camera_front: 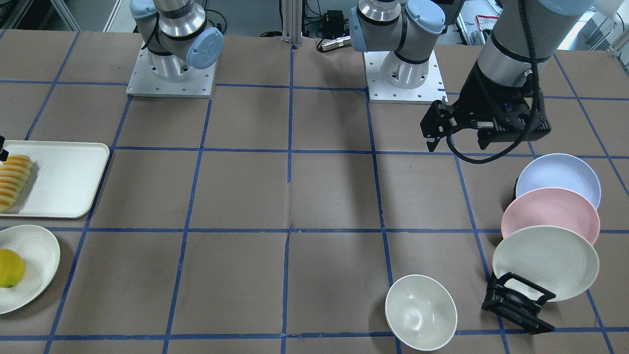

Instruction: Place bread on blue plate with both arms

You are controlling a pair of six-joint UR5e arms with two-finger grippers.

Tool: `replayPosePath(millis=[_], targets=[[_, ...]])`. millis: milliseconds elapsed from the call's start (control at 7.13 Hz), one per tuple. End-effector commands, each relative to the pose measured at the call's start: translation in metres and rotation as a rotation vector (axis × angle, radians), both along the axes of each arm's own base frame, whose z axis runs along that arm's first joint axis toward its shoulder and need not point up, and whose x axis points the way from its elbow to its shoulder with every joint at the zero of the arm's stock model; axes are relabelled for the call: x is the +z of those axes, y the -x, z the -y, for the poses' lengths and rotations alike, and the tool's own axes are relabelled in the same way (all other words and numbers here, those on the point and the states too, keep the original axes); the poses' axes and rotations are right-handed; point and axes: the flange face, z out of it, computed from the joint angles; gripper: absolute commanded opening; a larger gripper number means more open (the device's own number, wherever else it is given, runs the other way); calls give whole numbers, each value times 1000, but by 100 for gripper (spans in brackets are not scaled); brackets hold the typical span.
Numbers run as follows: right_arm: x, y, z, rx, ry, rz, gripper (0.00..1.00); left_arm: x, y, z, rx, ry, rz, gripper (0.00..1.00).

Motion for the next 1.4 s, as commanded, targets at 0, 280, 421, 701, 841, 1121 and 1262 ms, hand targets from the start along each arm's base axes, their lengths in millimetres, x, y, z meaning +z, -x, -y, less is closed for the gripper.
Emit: replayPosePath(millis=[0, 280, 421, 701, 841, 1121, 1262], targets=[[-67, 56, -33, 42, 48, -36, 100, -15, -103, 17, 197, -20, -6, 100], [-104, 66, -33, 31, 7, 15, 100, -17, -236, 0, 338, 6, -7, 100], [-127, 74, -26, 32, 4, 15, 100, -20, -293, -15, 349, 24, 2, 100], [-157, 83, -21, 27, 3, 1, 100, -35, -393, -56, 335, 41, -54, 100], [-157, 82, -22, 18, -4, -1, 100, -54, -422, -62, 325, 69, -117, 100], [-160, 81, -24, -41, -19, 7, 100, -103, -453, -55, 349, 43, -147, 100], [-165, 78, -26, -50, -24, 14, 100, -132, -457, -52, 352, 23, -167, 100]])
